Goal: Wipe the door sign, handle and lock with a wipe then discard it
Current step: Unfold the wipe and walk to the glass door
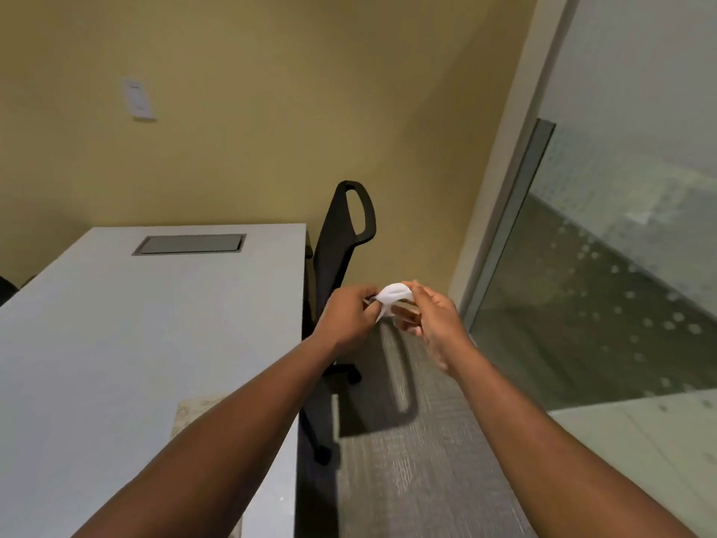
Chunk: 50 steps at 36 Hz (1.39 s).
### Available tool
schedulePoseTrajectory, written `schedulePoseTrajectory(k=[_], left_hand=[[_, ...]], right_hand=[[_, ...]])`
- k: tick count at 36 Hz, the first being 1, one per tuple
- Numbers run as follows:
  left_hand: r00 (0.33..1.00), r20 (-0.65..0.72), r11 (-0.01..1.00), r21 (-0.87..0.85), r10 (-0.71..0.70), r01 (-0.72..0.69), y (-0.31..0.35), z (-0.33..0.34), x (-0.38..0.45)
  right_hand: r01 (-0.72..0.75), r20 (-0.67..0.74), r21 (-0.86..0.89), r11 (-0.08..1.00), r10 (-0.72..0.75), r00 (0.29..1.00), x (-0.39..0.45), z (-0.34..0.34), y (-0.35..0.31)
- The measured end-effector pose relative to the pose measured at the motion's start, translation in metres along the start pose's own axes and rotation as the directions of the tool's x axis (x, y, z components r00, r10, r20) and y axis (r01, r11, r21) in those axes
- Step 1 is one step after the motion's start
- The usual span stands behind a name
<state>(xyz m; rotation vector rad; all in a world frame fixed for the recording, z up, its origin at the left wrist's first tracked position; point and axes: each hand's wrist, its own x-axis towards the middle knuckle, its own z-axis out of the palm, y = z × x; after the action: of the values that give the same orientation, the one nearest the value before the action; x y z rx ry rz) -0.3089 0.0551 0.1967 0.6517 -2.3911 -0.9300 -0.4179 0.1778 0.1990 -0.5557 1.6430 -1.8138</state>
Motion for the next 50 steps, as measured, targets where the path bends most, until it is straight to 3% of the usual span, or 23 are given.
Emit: schedulePoseTrajectory(k=[8, 25, 33, 39, 44, 50], left_hand=[[0.991, 0.104, 0.994, -0.073, 0.084, -0.077, 0.055, 0.047, 0.036], [0.931, 0.233, 0.93, -0.305, 0.281, -0.205, 0.183, 0.179, 0.1], [0.883, 0.276, 0.9, -0.331, 0.379, -0.283, 0.231, 0.235, 0.115], [0.826, 0.357, 0.866, -0.416, 0.436, -0.277, 0.268, 0.266, 0.124], [0.747, 0.409, 0.828, -0.447, 0.525, -0.338, 0.286, 0.303, 0.138], [0.604, 0.493, 0.779, -0.432, 0.627, -0.455, 0.313, 0.34, 0.163]], right_hand=[[0.081, -0.013, 0.011, 0.997, -0.08, 0.997, -0.003, -0.063, -0.013], [0.241, -0.268, -0.145, 0.96, -0.273, 0.924, -0.001, -0.243, -0.045], [0.259, -0.544, -0.159, 0.953, -0.303, 0.783, -0.014, -0.314, -0.056], [0.252, -0.659, -0.197, 0.948, -0.318, 0.682, -0.025, -0.351, -0.06], [0.23, -0.739, -0.27, 0.935, -0.354, 0.574, -0.029, -0.375, -0.066], [0.164, -0.821, -0.345, 0.924, -0.382, 0.424, -0.032, -0.403, -0.074]])
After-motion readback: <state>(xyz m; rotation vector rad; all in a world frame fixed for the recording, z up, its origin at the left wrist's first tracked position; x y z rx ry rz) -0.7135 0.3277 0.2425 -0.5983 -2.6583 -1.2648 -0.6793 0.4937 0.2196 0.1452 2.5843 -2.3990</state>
